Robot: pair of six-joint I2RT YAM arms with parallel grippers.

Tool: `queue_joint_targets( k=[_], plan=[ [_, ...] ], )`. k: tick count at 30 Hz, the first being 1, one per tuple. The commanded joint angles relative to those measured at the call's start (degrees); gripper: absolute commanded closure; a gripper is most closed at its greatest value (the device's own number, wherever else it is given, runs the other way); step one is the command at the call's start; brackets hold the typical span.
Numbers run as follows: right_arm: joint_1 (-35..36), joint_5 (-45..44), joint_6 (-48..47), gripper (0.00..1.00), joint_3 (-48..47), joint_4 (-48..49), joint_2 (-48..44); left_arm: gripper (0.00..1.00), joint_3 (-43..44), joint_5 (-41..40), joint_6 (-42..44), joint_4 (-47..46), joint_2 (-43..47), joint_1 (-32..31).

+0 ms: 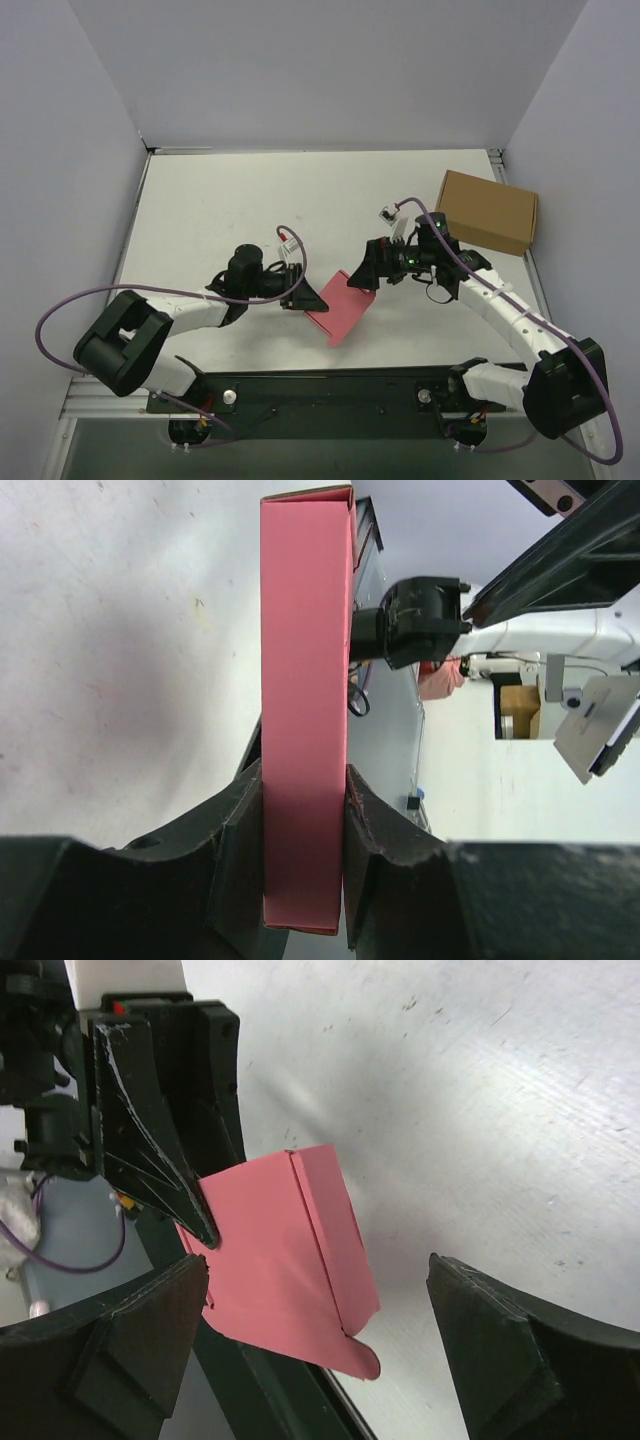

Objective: Fold the paper box

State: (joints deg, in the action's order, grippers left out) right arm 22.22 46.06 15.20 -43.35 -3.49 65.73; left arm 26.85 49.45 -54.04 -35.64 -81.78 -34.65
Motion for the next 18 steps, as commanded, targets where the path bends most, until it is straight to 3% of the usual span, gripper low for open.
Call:
queue_joint_targets(
  k=[1,3,9,18],
  plan=[
    [3.61,3.06,-3.69,0.04,-3.14,-4.86,2.38,0.67,1.89,4.78,3.41,6.19,4.60,0.38],
    [5.37,4.12,-3.43,0.05,-3.40,-4.25,3.26,0.66,2.15,5.48,4.29,8.21,5.49,0.29],
    [7.05,9.39,-0.79,0.20,-3.14,-2.32,5.72,0.63,2.42,6.45,5.53,10.76,7.86,0.29],
    [7.14,13.61,5.10,0.63,-2.79,-0.56,7.48,0.59,3.12,7.68,6.40,9.88,9.44,0.20]
  ],
)
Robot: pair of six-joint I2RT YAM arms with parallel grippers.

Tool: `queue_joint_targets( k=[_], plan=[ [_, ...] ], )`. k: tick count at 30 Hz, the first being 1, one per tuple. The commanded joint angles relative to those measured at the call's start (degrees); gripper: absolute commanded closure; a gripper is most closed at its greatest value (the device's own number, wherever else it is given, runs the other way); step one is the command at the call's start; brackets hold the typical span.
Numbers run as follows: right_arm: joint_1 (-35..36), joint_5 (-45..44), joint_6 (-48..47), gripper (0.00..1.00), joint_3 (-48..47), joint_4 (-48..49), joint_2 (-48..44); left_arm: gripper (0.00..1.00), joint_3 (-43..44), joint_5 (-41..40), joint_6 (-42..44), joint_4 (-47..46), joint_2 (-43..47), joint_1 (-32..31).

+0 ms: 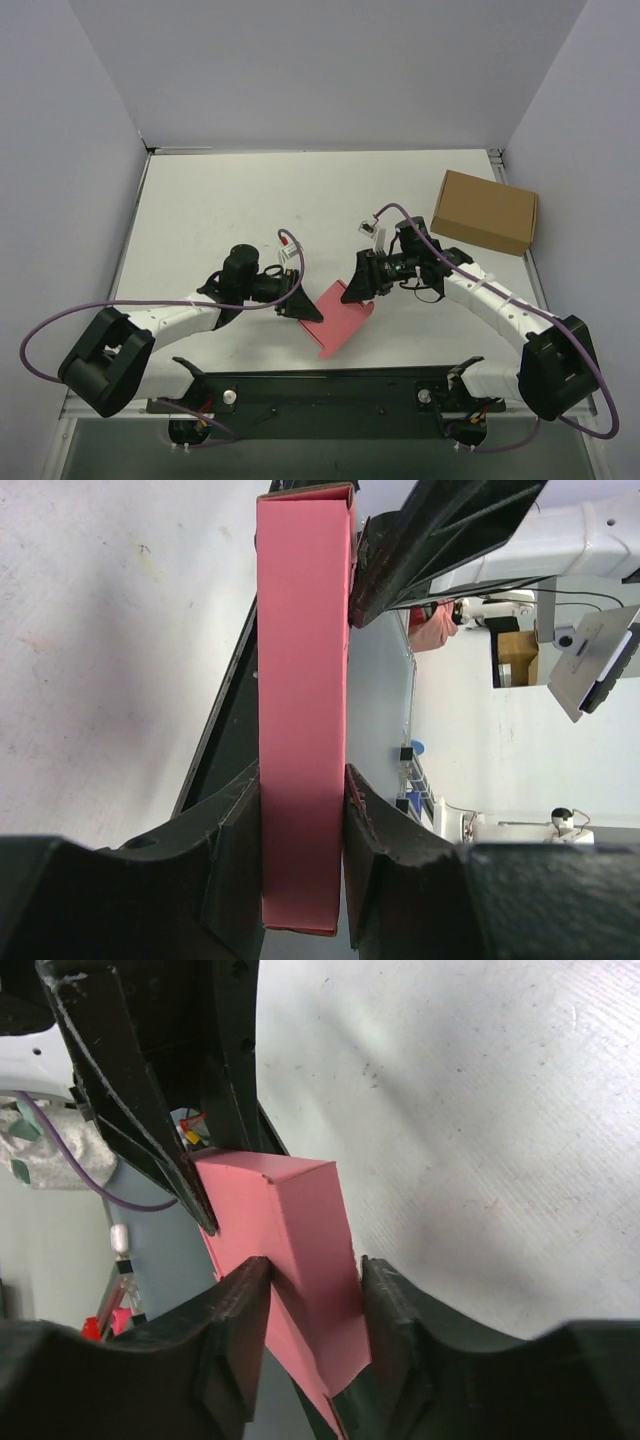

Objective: Fold the paper box

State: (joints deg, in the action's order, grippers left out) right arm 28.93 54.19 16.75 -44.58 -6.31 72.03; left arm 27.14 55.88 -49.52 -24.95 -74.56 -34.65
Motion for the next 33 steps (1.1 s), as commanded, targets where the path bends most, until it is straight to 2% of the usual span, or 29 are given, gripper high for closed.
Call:
queue_joint_targets(
  k=[1,3,5,7,10,13,14,15,17,20,23,25,27,28,29,31,33],
  plan=[
    [0.51,6.01,3.98,0.63,-1.48,2.44,1.62,0.57,2.92,0.99,2.14,-0.28,2.32,0.20],
    [0.52,7.50,5.65,0.67,-0.78,3.57,1.54,0.55,3.27,0.81,3.02,0.51,2.49,0.20],
    [0.43,8.03,6.53,0.70,-0.07,4.72,1.10,0.47,3.71,0.81,3.90,1.39,2.41,0.20],
    [0.43,8.21,7.85,0.79,0.02,4.64,0.75,0.31,4.41,-0.32,5.73,3.32,3.02,0.20],
    [0.08,8.03,10.92,0.89,0.72,4.72,-0.13,0.15,7.82,-4.97,12.21,11.12,5.39,0.29],
    [-1.94,7.94,14.70,0.95,1.77,4.02,-0.75,0.11,13.62,-14.37,20.84,22.64,9.16,0.55],
    [-3.95,7.77,15.84,0.99,3.08,3.24,-0.84,0.11,15.12,-20.31,22.69,24.84,11.09,0.73],
    [-5.45,7.94,17.94,1.00,3.70,2.97,-0.93,0.10,16.27,-23.41,25.84,30.08,12.06,0.90],
    [-9.39,8.21,19.37,1.00,5.89,1.40,-1.01,0.08,19.17,-30.78,28.41,34.41,15.13,1.34],
    [-12.92,7.86,21.56,0.98,7.40,-1.41,-2.15,0.08,20.50,-39.41,34.29,36.98,19.52,1.43],
    [-16.35,7.24,27.53,0.96,8.19,-1.87,-3.82,0.09,18.31,-42.24,43.16,36.72,24.45,-1.11],
    [-18.81,6.89,32.34,0.96,9.24,-1.78,-5.58,0.10,18.04,-44.70,52.29,38.39,26.13,-7.24],
    [-21.70,7.33,35.18,0.96,10.47,-1.78,-7.50,0.10,16.47,-51.02,61.41,40.59,28.85,-13.30],
    [-22.68,7.59,36.84,0.96,10.91,-1.78,-8.30,0.10,15.59,-53.74,63.64,40.68,29.82,-19.51],
    [-23.82,8.46,39.38,0.96,11.26,-1.78,-9.00,0.10,14.54,-58.90,65.49,39.81,31.92,-23.14],
    [-26.28,9.43,42.12,0.96,12.23,-1.69,-11.38,0.11,11.72,-63.24,69.81,38.93,33.95,-31.21],
    [-27.60,11.19,45.64,0.96,12.50,-1.78,-13.04,0.10,10.05,-68.08,73.22,38.49,34.57,-35.03]
  ],
)
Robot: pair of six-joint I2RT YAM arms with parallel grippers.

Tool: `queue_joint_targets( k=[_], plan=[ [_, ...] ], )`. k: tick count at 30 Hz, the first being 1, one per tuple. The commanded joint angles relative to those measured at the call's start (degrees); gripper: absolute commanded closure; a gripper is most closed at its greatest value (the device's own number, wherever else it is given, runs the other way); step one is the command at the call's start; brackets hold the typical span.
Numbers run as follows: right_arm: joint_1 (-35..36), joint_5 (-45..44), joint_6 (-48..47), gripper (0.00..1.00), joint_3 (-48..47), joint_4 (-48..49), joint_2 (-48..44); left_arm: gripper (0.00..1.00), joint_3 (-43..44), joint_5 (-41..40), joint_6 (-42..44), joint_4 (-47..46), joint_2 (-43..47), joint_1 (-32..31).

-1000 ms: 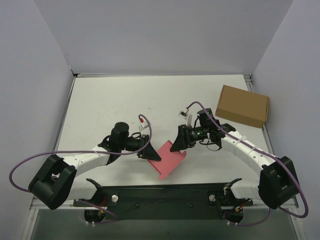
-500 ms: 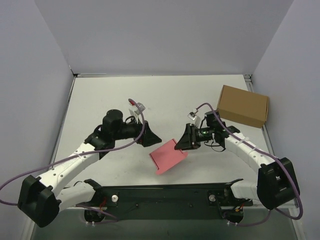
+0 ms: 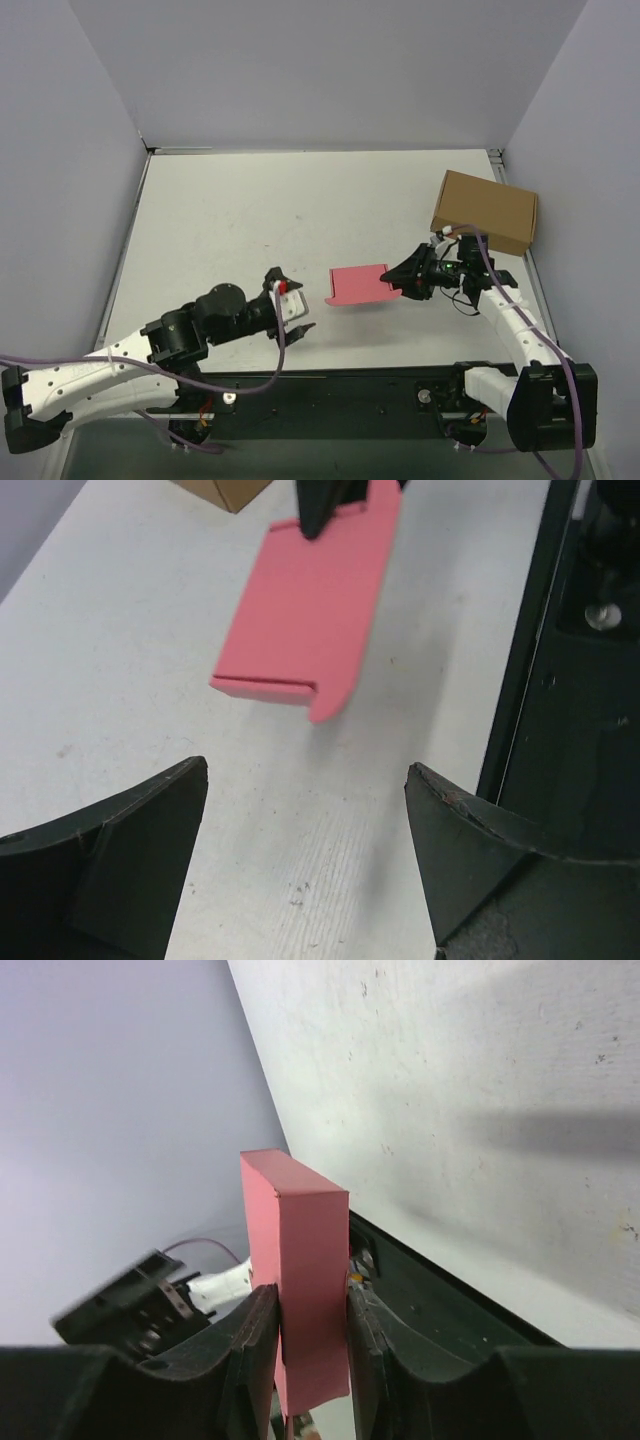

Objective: Fold the paper box

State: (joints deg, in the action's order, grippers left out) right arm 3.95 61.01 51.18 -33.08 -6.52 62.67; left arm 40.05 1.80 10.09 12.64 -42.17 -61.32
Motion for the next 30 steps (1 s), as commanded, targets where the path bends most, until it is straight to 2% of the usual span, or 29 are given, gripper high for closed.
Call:
queue_joint_targets(
  k=[1,5,15,19,25,30],
  plan=[
    [-3.58,5.07,12.27,0.97,1.35,-1.47,-4.14,0.10,-3.40,-14.98,14.69,0.46,2.27,-11.60],
    [-2.10,5.34,13.51,0.98,1.00,-2.35,-3.26,0.09,-6.12,-19.37,20.22,-5.24,0.96,-15.49],
    [3.61,6.57,14.04,1.00,-1.11,-2.26,1.22,0.04,-9.64,-23.07,29.90,-17.03,-3.61,-15.58],
    [5.54,6.84,14.47,1.00,-2.25,-2.18,2.89,0.03,-9.38,-20.27,30.96,-20.46,-6.51,-15.58],
    [6.25,6.84,15.09,1.00,-3.04,-2.09,3.77,0.03,-9.55,-14.82,29.47,-19.32,-7.05,-15.59],
    [6.78,7.10,16.32,1.00,-2.96,-0.77,4.21,0.07,-8.77,-14.38,28.59,-19.85,-8.80,-15.50]
  ],
)
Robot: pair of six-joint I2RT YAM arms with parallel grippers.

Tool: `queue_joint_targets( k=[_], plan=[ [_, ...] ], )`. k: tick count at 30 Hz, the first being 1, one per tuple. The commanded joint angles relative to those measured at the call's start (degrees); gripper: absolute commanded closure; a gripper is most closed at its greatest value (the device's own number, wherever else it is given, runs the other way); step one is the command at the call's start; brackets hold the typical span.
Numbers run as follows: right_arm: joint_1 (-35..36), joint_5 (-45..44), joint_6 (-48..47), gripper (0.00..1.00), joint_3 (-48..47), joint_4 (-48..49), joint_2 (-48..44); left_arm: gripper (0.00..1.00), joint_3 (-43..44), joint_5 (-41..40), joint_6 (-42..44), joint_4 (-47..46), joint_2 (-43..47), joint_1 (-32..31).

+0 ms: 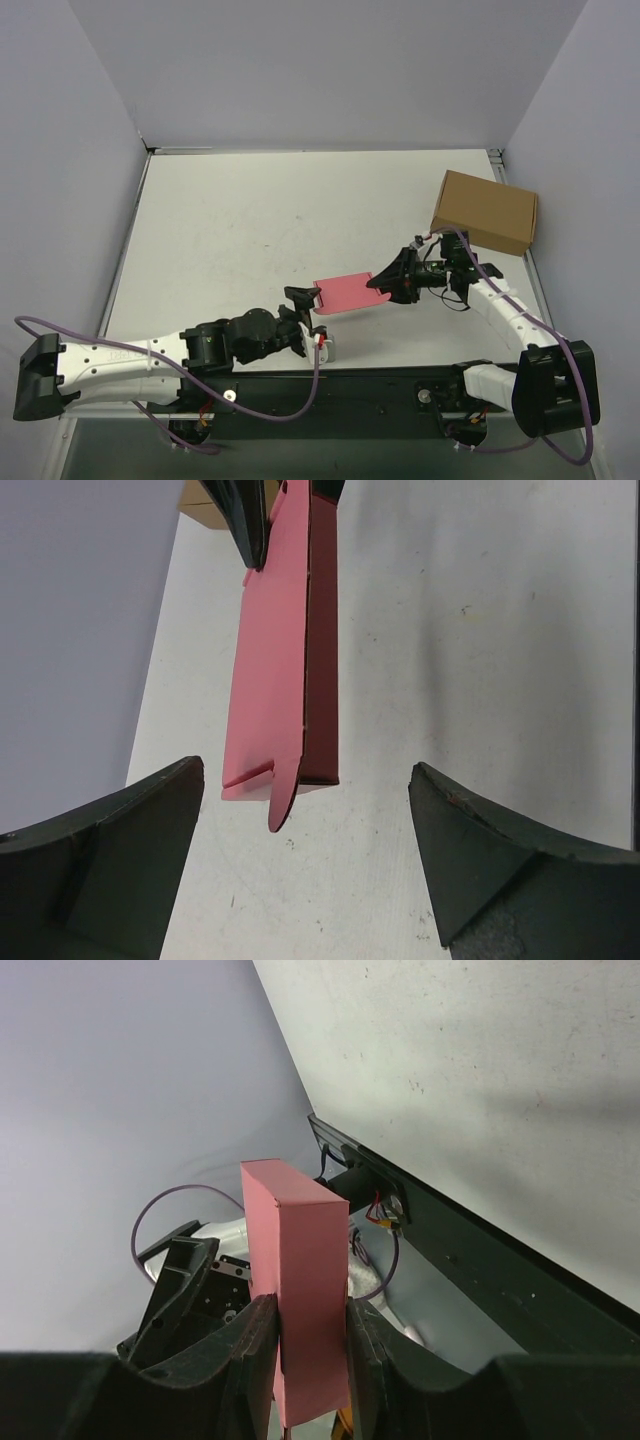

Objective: Fold the paper box

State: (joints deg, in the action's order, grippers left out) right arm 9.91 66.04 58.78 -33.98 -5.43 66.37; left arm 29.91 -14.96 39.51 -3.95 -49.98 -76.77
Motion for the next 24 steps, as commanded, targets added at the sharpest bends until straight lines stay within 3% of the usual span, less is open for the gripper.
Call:
queue_joint_targets(
  k=[1,10,12,18,24],
  plan=[
    [0.98,2.16,8.89,1.00,-2.15,-1.34,0.43,0.09,1.64,2.74,-1.18,-3.96,-1.35,-0.04],
    [1.16,2.51,10.64,1.00,-1.01,0.86,0.08,0.32,1.91,4.24,-3.38,-7.47,-3.46,0.48],
    [1.34,2.60,11.26,1.00,-0.74,1.91,0.16,0.41,1.90,4.15,-3.56,-7.66,-3.90,0.57],
    [1.25,2.78,11.97,1.00,-0.74,3.14,0.16,0.53,2.60,2.40,-4.70,-8.01,-5.48,0.66],
    [0.90,1.99,12.40,0.98,-1.18,3.85,-0.10,0.64,7.34,1.42,-12.86,-4.59,-7.77,4.52]
  ],
)
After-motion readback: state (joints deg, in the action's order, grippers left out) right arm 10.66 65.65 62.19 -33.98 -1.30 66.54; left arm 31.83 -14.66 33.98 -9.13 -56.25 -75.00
